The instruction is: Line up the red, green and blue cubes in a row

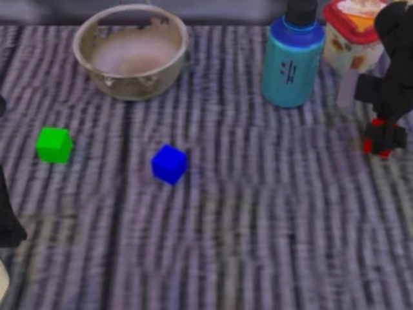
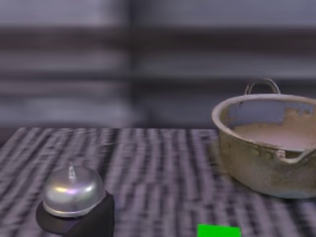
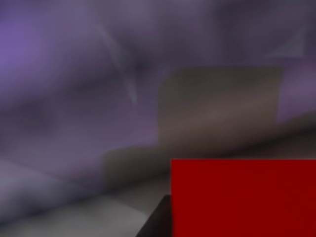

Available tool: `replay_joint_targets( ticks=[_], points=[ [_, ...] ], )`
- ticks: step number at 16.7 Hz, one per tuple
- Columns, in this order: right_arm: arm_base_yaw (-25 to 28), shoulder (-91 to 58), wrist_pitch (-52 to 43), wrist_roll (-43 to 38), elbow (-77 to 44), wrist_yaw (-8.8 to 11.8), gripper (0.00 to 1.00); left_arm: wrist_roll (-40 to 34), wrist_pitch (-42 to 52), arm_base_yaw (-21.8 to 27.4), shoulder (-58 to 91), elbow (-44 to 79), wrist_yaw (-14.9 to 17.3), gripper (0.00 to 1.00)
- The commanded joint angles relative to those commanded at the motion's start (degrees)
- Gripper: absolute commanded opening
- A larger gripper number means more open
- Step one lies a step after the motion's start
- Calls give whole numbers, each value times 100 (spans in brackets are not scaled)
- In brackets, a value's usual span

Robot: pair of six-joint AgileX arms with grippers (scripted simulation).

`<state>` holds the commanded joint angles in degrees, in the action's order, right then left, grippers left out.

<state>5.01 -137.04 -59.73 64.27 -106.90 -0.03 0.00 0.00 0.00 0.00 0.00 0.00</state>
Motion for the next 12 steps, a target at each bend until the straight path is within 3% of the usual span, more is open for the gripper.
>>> replay_joint_targets(
  ticks=[8, 12],
  points=[
    [45, 270, -1282, 14, -976, 4, 0, 0, 0, 0, 0, 0, 0, 100],
    [50, 312, -1375, 11, -1063, 4, 0, 0, 0, 0, 0, 0, 0, 100]
  ],
)
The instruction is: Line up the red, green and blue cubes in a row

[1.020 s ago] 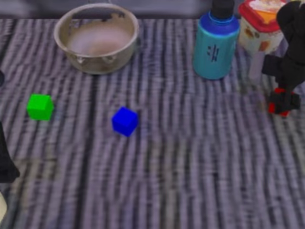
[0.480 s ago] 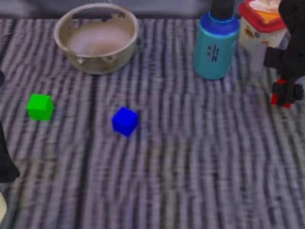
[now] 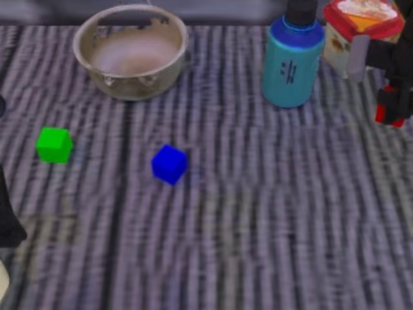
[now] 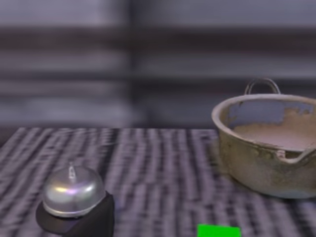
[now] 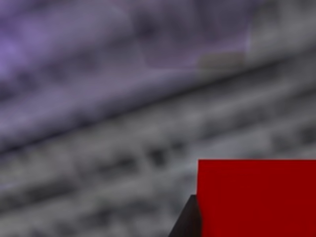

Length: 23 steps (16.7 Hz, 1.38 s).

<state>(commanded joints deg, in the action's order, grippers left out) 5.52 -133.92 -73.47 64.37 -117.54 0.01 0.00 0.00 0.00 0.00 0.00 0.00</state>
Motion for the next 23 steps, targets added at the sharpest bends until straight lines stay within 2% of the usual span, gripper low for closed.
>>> replay_joint_targets(
  ticks=[3, 6, 10, 15, 17, 20, 23],
  points=[
    [48, -38, -7, -50, -22, 1, 0, 0, 0, 0, 0, 0, 0, 100],
    [619, -124, -113, -379, -213, 0, 0, 0, 0, 0, 0, 0, 0, 100],
    [1970, -278, -346, -1195, -559, 4, 0, 0, 0, 0, 0, 0, 0, 100],
    [3997, -441, -652, -2374, -976, 25, 0, 0, 0, 0, 0, 0, 0, 100],
    [4603, -447, -719, -2767, -1100, 20, 0, 0, 0, 0, 0, 0, 0, 100],
    [5064, -434, -764, -3117, -1201, 8, 0, 0, 0, 0, 0, 0, 0, 100],
    [5092, -431, -766, -3142, -1205, 7, 0, 0, 0, 0, 0, 0, 0, 100]
  ],
)
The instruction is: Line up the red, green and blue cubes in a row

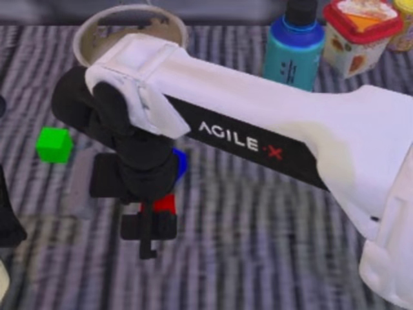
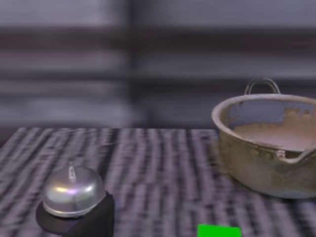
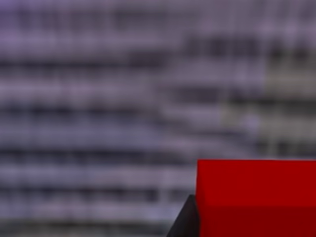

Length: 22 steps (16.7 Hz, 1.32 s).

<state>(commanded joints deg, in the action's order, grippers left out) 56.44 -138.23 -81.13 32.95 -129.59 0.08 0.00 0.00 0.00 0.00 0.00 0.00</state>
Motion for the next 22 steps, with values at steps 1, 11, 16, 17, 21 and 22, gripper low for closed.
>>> replay_joint_targets(
  ticks=[1, 11, 16, 17, 21, 22],
  points=[
    [0, 0, 0, 0, 0, 0, 0, 0, 0, 0, 0, 0, 0, 100],
    [2, -45, 1423, -12, 1367, 4, 0, 0, 0, 0, 0, 0, 0, 100],
    [8, -56, 1546, -9, 1490, -1, 0, 0, 0, 0, 0, 0, 0, 100],
    [8, -56, 1546, -9, 1490, -1, 8, 0, 0, 0, 0, 0, 0, 100],
    [8, -56, 1546, -9, 1490, -1, 38, 0, 0, 0, 0, 0, 0, 100],
    [8, -56, 1546, -9, 1490, -1, 45, 0, 0, 0, 0, 0, 0, 100]
  ],
)
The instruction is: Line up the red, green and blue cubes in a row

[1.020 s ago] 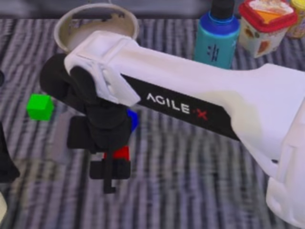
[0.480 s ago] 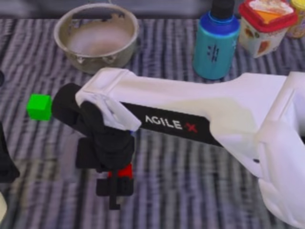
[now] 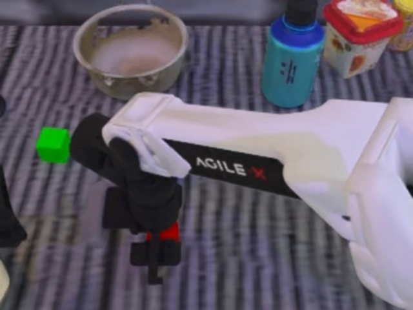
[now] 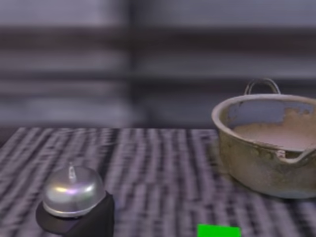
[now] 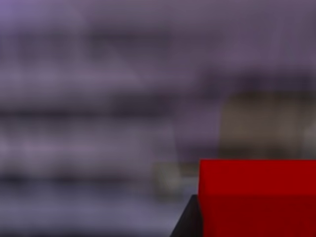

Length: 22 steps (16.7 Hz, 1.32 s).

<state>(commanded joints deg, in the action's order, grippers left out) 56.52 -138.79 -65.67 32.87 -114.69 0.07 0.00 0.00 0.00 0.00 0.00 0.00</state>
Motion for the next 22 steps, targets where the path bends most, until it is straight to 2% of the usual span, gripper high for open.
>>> replay_joint_targets(
  ticks=[7, 17, 22],
  points=[
    [0, 0, 0, 0, 0, 0, 98, 0, 0, 0, 0, 0, 0, 100],
    [-6, 2, -21, 3, -20, 0, 100, 0, 0, 0, 0, 0, 0, 100],
    [19, 42, -863, 8, -792, 3, 100, 0, 0, 0, 0, 0, 0, 100]
  ],
)
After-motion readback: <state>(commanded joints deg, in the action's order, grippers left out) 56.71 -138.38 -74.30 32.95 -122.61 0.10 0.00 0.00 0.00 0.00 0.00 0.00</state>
